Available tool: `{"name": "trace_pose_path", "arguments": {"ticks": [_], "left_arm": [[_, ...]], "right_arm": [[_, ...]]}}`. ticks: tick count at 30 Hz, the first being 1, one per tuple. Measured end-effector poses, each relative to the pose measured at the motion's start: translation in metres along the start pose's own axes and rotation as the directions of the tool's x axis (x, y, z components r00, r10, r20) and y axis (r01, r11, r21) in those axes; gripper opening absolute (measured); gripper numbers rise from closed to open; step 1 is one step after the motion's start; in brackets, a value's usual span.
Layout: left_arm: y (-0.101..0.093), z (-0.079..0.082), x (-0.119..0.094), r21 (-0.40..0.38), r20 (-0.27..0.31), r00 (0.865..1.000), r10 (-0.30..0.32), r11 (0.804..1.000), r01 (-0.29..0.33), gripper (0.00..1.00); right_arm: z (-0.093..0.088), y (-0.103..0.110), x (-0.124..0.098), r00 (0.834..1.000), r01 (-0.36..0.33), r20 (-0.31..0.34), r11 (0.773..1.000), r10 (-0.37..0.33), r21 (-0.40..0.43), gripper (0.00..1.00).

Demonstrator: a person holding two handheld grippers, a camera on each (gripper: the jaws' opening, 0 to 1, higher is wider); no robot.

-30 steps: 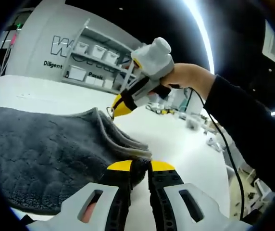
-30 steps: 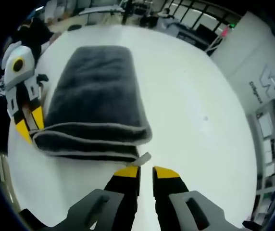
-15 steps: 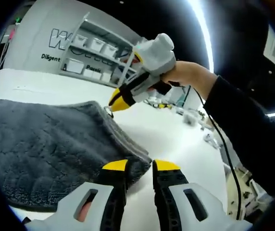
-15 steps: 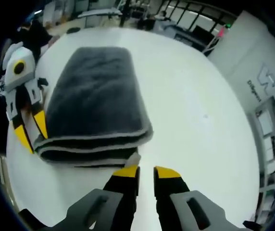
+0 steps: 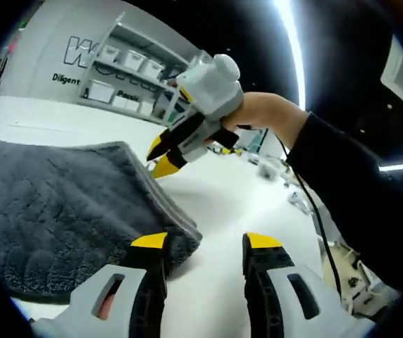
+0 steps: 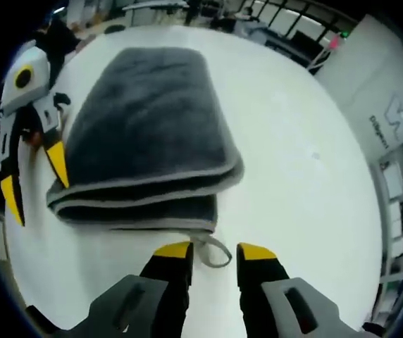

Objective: Open the folded towel by lifting each exposed corner and separating the folded layers until the towel lies flat within the target outline without major curled edges

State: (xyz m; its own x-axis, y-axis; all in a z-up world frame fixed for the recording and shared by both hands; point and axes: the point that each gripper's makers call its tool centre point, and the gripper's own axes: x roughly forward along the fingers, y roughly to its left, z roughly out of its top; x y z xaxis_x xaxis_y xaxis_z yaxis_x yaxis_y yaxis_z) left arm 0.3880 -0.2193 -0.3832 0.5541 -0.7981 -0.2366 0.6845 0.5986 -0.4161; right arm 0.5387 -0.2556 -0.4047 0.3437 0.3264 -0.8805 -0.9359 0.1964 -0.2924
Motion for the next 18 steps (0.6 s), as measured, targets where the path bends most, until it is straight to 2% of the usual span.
{"name": "trace_pose_path", "arguments": {"ticks": [6,8,10,13,14,16,18], "left_arm": [[-0.006,0.001,-0.003,-0.004,0.003,1.0,-0.028,1.0,0.028,0.42],[-0.01,0.003,-0.004,0.004,0.008,0.999,-0.043,0.999,0.043,0.48],[-0.02,0.005,-0.006,0.053,0.015,0.997,-0.075,0.996,0.074,0.53],[-0.032,0.005,-0.01,0.099,0.021,0.995,-0.1,0.99,0.097,0.7],[-0.035,0.006,-0.012,0.099,0.027,0.994,-0.108,0.99,0.105,0.82],[-0.031,0.009,-0.016,0.13,0.041,0.995,-0.087,0.988,0.081,0.99],[-0.024,0.013,-0.022,0.164,0.051,0.997,-0.065,0.985,0.056,1.0]], "right_arm": [[0.0,-0.003,0.002,1.0,0.015,0.0,1.0,-0.015,-0.014,0.22],[-0.002,-0.004,0.003,1.0,0.03,-0.006,0.999,-0.03,-0.029,0.23],[-0.004,-0.003,0.003,0.999,0.037,-0.017,0.999,-0.038,-0.038,0.25],[-0.007,-0.003,0.003,0.999,0.049,-0.021,0.998,-0.049,-0.027,0.25],[-0.008,-0.003,0.003,0.998,0.054,-0.02,0.999,-0.054,-0.01,0.26],[-0.012,-0.001,0.002,0.998,0.052,-0.028,0.999,-0.052,-0.01,0.31],[-0.015,0.0,-0.001,0.998,0.06,-0.028,0.998,-0.06,-0.012,0.4]]}}
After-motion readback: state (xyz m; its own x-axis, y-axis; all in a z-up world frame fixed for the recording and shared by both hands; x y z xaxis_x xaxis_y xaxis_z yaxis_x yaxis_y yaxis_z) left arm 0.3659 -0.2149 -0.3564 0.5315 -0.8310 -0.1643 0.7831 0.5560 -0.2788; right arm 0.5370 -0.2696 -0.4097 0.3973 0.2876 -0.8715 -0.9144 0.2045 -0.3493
